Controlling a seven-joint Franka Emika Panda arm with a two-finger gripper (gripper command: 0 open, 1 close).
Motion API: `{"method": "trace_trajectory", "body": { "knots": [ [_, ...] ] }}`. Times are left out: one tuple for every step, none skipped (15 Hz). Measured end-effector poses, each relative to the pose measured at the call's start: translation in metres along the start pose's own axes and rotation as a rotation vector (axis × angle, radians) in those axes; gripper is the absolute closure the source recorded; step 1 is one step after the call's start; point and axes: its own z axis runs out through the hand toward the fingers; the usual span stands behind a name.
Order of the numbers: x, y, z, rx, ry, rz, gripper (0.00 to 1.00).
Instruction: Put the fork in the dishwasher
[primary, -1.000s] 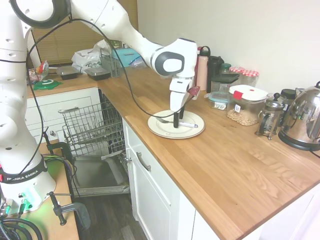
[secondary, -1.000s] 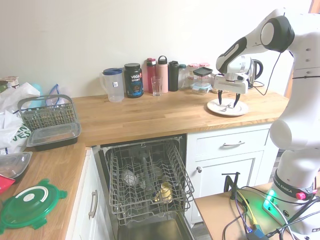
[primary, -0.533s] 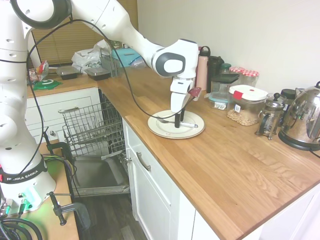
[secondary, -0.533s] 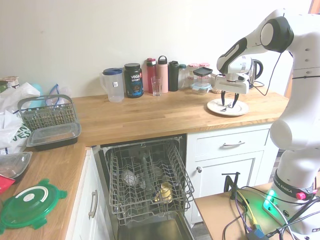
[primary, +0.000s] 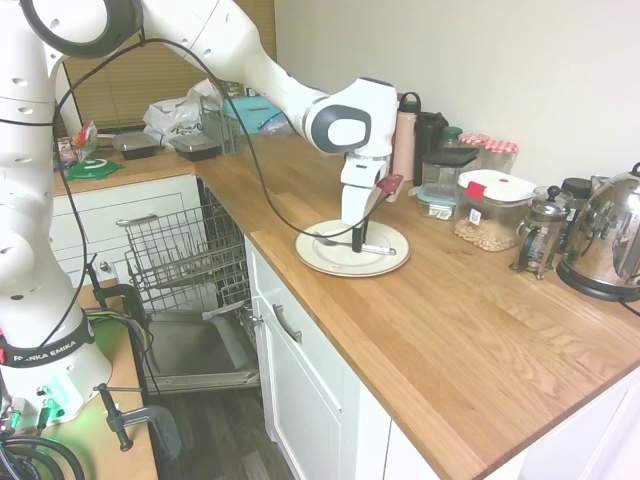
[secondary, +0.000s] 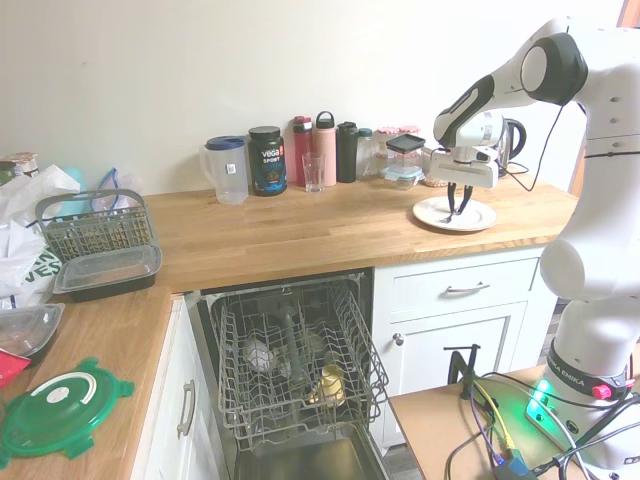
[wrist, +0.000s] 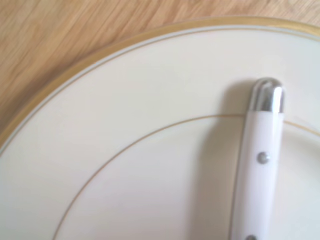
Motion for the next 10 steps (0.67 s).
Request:
{"method": "trace_trajectory", "body": {
  "knots": [
    [0.001, 0.0, 0.0, 0.0, 0.001, 0.002, 1.0],
    [0.002, 0.0, -0.001, 0.002, 0.002, 0.004, 1.0],
    [0.003, 0.0, -0.001, 0.003, 0.005, 0.004, 1.0],
    [0.003, 0.001, -0.002, 0.004, 0.009, 0.003, 1.0],
    [0.004, 0.005, -0.003, 0.01, 0.012, 0.002, 1.0],
    [0.007, 0.011, -0.006, 0.022, 0.021, 0.001, 1.0],
    [0.014, 0.02, -0.015, 0.044, 0.035, -0.003, 1.0],
    [0.025, 0.031, -0.031, 0.076, 0.052, -0.015, 1.0],
    [0.04, 0.042, -0.051, 0.111, 0.08, -0.036, 1.0],
    [0.058, 0.056, -0.076, 0.147, 0.116, -0.061, 1.0]
  ]
}}
